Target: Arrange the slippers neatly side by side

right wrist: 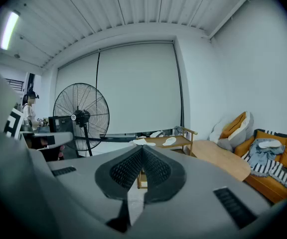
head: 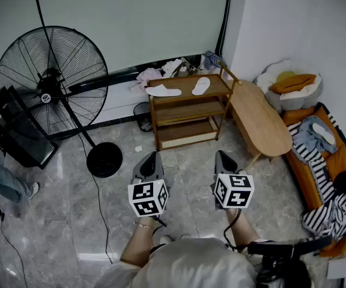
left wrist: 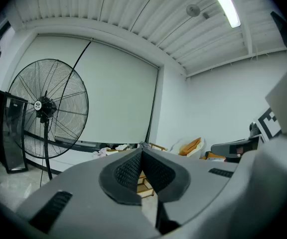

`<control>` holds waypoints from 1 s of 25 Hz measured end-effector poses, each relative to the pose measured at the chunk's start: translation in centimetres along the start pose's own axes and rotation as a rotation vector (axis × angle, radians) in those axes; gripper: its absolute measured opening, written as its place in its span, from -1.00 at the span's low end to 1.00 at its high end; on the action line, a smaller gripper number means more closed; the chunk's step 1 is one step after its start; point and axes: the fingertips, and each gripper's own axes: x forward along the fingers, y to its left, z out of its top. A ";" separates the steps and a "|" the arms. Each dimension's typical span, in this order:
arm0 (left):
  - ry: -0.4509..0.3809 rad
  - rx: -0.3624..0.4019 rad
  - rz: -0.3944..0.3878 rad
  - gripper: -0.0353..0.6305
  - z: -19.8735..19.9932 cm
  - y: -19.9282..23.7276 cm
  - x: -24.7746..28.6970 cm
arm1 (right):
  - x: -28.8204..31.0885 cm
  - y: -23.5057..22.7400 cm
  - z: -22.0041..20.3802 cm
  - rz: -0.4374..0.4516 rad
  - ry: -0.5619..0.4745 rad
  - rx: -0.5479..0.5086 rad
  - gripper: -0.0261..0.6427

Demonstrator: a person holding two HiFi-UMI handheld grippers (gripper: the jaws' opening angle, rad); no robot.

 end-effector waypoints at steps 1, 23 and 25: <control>0.001 0.001 -0.002 -0.87 -0.1 0.0 0.0 | 0.0 0.0 -0.1 -0.001 0.000 -0.001 -0.82; 0.060 0.016 -0.099 -0.87 -3.1 2.8 -0.5 | 0.8 3.7 -3.2 -0.105 0.047 0.066 -0.82; 0.063 0.022 -0.110 -0.87 -3.3 2.8 -0.1 | 1.0 3.6 -3.4 -0.114 0.050 0.069 -0.82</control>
